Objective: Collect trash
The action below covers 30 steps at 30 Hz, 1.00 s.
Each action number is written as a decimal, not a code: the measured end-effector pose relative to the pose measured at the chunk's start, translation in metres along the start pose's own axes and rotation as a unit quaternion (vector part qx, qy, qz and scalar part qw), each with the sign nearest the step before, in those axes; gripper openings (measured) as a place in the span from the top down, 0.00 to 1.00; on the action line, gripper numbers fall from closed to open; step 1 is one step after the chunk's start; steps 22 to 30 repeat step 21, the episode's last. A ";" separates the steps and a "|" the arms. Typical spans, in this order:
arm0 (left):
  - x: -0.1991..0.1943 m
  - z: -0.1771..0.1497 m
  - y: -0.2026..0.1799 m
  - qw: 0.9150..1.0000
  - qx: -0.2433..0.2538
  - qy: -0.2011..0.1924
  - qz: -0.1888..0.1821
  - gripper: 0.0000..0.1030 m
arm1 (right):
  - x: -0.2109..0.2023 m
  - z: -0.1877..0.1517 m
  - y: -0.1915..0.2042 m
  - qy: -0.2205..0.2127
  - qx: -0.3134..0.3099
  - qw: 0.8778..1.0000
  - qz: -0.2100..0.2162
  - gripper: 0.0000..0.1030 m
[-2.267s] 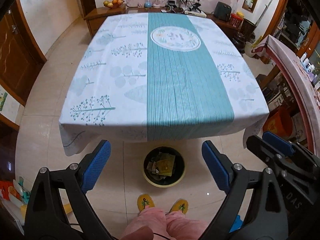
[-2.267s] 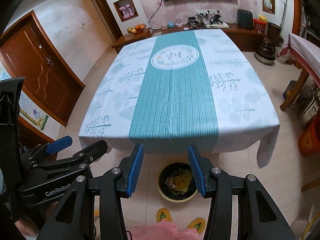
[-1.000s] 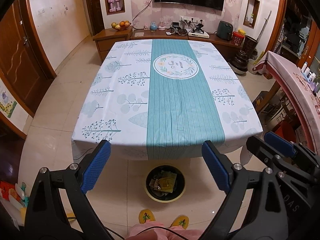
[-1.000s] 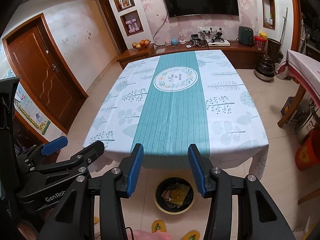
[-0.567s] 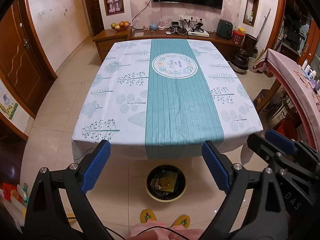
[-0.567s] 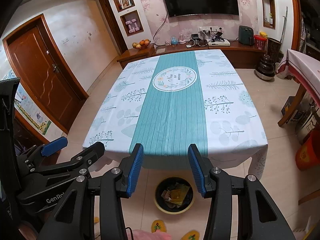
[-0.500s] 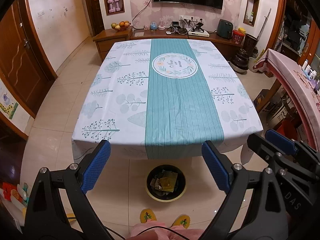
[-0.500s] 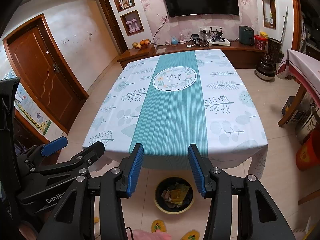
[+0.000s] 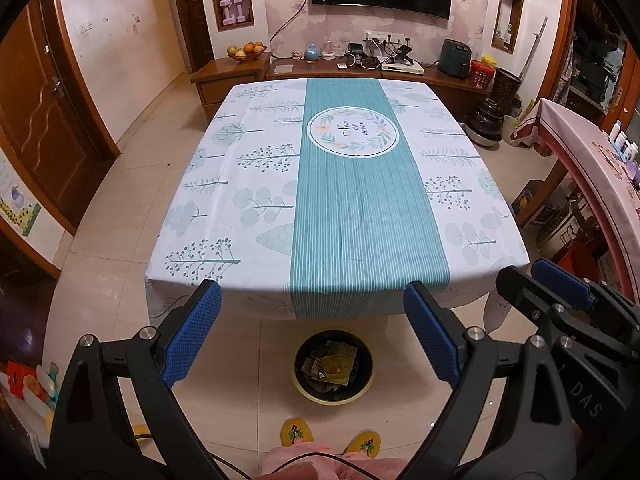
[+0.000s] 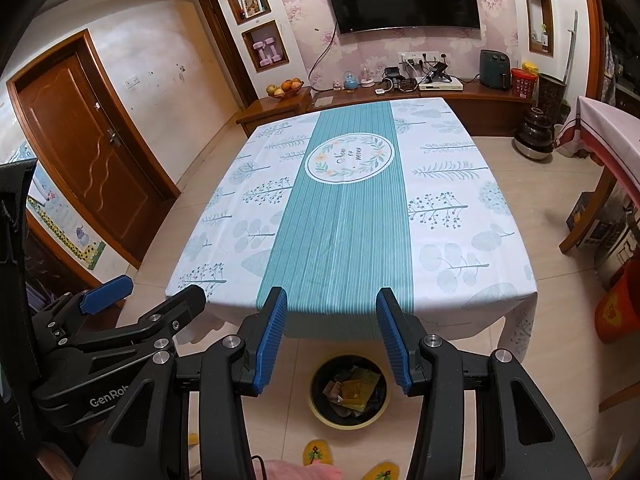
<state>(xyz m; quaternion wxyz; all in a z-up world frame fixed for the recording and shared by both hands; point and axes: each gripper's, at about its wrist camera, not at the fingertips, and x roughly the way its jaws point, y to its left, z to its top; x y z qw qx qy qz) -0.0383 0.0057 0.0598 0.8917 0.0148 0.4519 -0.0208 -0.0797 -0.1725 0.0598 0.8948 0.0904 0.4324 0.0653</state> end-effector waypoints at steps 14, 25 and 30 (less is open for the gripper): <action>0.002 0.000 0.006 1.000 0.003 0.002 0.001 0.12 | 0.004 0.002 -0.004 0.003 0.002 1.000 0.003 0.54; 0.002 -0.003 0.006 1.000 0.005 0.004 0.003 0.12 | 0.010 0.000 -0.013 0.007 0.009 1.000 0.006 0.54; 0.002 -0.003 0.006 1.000 0.005 0.004 0.003 0.12 | 0.010 0.000 -0.013 0.007 0.009 1.000 0.006 0.54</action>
